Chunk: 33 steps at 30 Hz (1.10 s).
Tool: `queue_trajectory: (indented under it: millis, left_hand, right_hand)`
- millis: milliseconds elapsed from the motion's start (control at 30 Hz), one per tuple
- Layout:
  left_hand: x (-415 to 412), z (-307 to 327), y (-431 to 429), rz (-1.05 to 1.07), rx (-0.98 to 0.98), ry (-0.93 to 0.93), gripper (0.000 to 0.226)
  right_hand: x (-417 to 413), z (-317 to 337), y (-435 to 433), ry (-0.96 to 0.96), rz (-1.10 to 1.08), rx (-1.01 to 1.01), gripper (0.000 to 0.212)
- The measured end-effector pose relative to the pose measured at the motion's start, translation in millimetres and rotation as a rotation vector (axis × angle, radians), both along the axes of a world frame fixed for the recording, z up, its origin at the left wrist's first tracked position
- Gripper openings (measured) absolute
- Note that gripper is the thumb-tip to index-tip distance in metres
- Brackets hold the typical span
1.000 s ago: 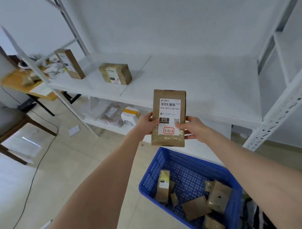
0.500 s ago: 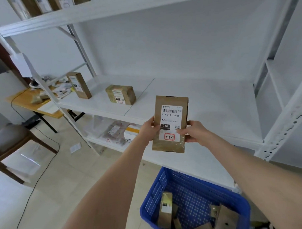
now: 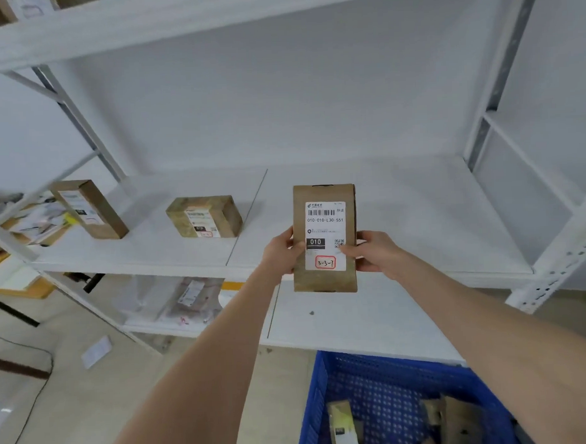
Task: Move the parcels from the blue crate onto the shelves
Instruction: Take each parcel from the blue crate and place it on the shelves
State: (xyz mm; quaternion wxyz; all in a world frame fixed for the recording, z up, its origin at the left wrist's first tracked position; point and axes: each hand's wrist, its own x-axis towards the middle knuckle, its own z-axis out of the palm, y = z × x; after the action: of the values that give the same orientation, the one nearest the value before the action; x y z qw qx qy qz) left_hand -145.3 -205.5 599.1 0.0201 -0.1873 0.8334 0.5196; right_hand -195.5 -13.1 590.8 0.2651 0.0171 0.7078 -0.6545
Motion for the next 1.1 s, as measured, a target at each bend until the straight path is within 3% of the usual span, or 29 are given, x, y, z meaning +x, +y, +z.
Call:
queue_trajectory:
  millis: [400,600,700,1100]
  left_hand:
    - [-59.6,-1.9,-1.8,-0.119,0.132,0.057,0.049]
    - [-74.8,-11.3,22.9,-0.095,0.259,0.101,0.05]
    - [-81.3,-14.6,41.5,-0.077,0.268,0.124,0.046]
    - [-99.5,-28.0,71.7,0.008,0.19,0.079,0.054]
  right_hand:
    - [-25.2,8.9,0.2,0.02,-0.219,-0.006,0.043]
    - [-39.4,0.4,18.6,0.132,-0.247,0.108,0.053]
    - [-48.9,-7.9,29.4,0.222,-0.274,0.2,0.06]
    - [-62.2,-22.7,41.2,0.33,-0.324,0.367,0.05]
